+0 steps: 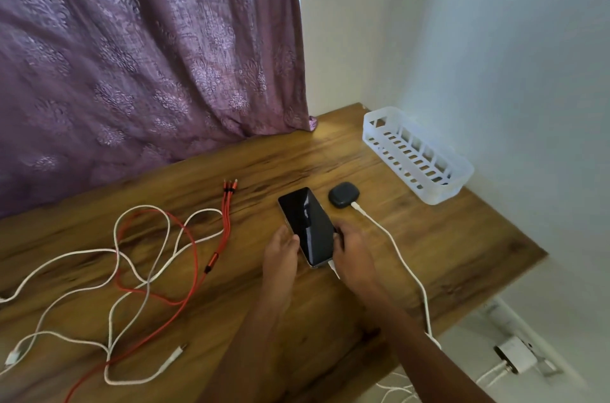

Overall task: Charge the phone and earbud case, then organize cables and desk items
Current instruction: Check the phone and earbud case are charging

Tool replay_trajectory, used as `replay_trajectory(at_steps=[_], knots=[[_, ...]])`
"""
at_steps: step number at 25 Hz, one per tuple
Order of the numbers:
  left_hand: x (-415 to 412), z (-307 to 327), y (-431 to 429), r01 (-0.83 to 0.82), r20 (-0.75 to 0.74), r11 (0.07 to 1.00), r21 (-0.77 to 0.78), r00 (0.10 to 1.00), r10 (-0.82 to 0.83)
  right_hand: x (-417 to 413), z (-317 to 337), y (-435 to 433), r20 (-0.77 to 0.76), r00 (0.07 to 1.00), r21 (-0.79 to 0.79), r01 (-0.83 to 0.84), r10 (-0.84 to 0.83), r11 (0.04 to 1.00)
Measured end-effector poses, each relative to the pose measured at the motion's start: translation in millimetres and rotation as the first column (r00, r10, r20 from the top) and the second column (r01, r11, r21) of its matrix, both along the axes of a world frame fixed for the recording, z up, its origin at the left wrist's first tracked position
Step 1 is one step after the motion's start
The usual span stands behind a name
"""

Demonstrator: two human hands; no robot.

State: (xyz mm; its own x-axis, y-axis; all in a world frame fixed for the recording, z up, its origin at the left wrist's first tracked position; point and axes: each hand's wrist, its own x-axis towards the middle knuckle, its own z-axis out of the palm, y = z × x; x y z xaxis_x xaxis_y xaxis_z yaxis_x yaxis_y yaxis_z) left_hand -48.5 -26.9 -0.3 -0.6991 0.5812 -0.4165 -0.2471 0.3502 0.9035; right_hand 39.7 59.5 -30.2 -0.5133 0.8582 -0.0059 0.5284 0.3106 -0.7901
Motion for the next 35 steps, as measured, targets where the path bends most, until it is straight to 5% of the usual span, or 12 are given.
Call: replay_trajectory(at_steps=[5, 9, 13, 18, 24, 35], knots=[[1, 5, 11, -0.142, 0.233, 0.989, 0.041, 0.964, 0.129, -11, -3, 3, 0.044, 0.999, 0.000, 0.022, -0.022, 1.000], [-3, 7, 16, -0.210, 0.315, 0.977, 0.046, 0.931, 0.185, -12, 10, 7, -0.057, 0.992, -0.235, 0.100, -0.117, 0.967], [-6, 6, 20, -0.266, 0.350, 0.964, 0.032, 0.906, 0.238, -15, 23, 11, -0.224, 0.930, -0.583, 0.112, -0.292, 0.805], [-4, 12, 24, -0.295, 0.439, 0.950, 0.102, 0.870, 0.223, -12, 28, 18, -0.274, 0.882, -0.775, 0.033, -0.382, 0.632], [4, 48, 22, -0.309, 0.466, 0.904, 0.297, 0.873, 0.146, -3, 62, 32, -0.484, 0.802, -0.782, -0.216, -0.350, 0.585], [6, 133, 24, -0.174, 0.178, 0.762, 0.623, 0.981, 0.079, 1, 154, 36, -0.754, 0.622, -0.570, -0.462, -0.211, 0.680]])
